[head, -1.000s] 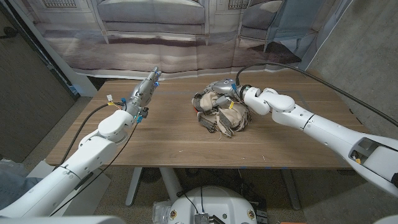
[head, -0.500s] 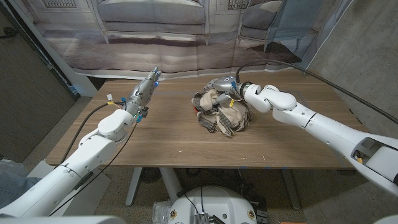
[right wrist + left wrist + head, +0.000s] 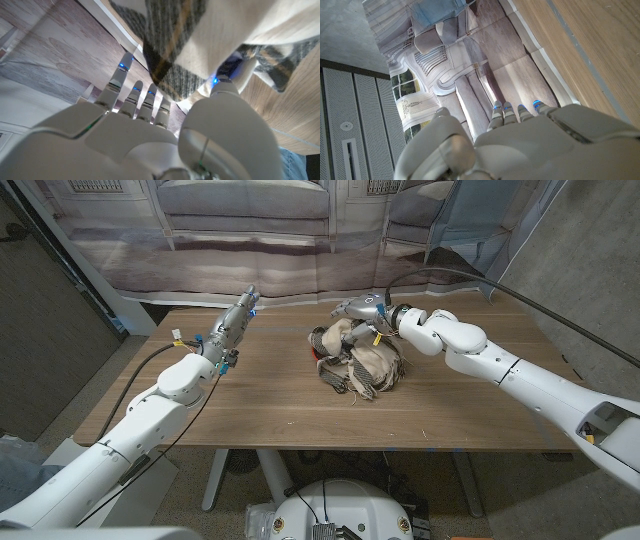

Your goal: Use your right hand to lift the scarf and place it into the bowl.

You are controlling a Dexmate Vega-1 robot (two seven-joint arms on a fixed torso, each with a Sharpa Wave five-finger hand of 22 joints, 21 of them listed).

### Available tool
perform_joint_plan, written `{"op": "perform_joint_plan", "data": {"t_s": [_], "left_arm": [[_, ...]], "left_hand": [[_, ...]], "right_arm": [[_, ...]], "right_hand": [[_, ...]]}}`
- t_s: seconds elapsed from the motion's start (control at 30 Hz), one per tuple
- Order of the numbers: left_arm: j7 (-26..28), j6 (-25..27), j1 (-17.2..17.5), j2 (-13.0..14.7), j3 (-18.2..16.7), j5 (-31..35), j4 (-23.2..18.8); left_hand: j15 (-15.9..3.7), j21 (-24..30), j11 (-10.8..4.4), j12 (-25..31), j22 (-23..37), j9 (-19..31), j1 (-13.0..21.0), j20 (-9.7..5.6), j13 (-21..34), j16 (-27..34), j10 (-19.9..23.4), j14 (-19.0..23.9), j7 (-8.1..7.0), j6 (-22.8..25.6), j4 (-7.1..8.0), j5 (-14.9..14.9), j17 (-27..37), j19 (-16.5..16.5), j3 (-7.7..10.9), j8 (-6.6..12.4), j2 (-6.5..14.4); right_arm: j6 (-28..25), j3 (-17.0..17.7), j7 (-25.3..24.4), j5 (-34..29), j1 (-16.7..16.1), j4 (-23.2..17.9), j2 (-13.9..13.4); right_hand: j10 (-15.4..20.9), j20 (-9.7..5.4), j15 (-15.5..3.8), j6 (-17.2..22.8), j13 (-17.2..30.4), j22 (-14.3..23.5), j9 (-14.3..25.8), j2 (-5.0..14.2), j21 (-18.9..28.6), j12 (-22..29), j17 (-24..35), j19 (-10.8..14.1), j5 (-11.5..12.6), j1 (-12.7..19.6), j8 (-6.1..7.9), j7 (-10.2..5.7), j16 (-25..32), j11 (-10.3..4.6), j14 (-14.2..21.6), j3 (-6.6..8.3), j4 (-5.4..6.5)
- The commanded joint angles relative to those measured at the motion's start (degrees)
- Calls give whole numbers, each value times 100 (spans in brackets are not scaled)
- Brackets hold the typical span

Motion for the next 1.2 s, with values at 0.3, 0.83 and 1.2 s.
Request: {"op": "perform_joint_plan", "data": {"t_s": [0.3,0.83,1.2], "left_arm": [[-19,1,-51,-15,49,17,16],[-61,-21,-91,-4,42,4,62],[-56,35,-112,20,40,-6,24]], "left_hand": [[-22,10,-17,-12,17,32,-11,15,12,-8,27,-16,6,29,7,1,25,-605,-59,-3,65],[-26,11,-16,-13,17,32,-8,14,12,-9,27,-18,1,34,7,0,25,-604,-70,-1,70],[-26,10,-15,-12,17,32,-5,19,12,-9,30,-18,-2,32,6,0,25,-606,-78,-2,73]], "right_arm": [[-144,389,161,-228,-321,-706,-311],[-227,725,48,-257,-532,-1045,-418],[-188,832,-173,-238,-620,-1106,-397]], "right_hand": [[17,8,0,-49,-24,19,-7,42,-46,41,-37,40,46,10,4,-11,50,16,15,-51,-5],[38,16,-12,-36,-70,20,-27,59,-100,66,-99,48,86,-9,22,-8,64,19,26,-75,0],[61,-35,-12,-32,-108,21,-43,84,-115,87,-148,136,114,-44,32,4,84,33,64,-97,18]]}}
